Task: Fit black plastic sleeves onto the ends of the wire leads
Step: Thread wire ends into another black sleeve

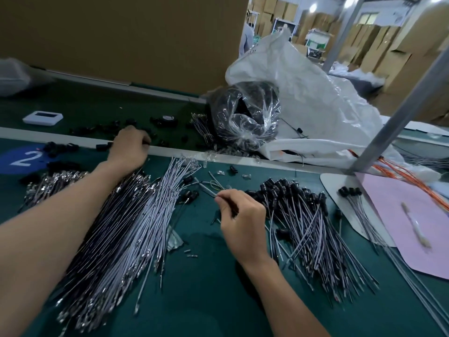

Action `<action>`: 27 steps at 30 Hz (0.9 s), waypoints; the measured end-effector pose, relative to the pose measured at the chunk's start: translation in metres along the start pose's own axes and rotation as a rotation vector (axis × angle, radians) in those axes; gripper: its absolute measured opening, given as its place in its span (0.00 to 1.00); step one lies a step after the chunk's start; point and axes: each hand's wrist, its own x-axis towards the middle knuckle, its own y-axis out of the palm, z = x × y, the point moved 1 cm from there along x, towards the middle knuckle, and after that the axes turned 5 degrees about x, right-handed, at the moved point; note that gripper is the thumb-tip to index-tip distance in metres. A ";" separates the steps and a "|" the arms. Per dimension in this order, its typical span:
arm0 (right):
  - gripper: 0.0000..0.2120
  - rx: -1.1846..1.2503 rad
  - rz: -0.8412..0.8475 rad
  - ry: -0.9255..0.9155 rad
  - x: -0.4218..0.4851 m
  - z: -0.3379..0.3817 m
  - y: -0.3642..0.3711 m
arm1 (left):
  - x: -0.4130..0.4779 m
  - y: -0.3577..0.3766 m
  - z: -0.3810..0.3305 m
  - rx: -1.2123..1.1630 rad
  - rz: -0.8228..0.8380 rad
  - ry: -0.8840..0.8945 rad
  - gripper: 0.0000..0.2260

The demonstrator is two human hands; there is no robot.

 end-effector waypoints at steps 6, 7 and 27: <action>0.02 0.007 -0.097 0.062 0.006 -0.001 -0.005 | -0.066 -0.020 -0.064 -0.751 0.134 -0.188 0.04; 0.02 0.027 -0.105 0.079 0.006 -0.001 -0.006 | -0.079 -0.022 -0.070 -0.836 0.173 -0.195 0.04; 0.02 0.077 -0.089 0.087 0.007 -0.001 -0.008 | -0.135 -0.009 -0.071 -0.671 0.002 -0.033 0.13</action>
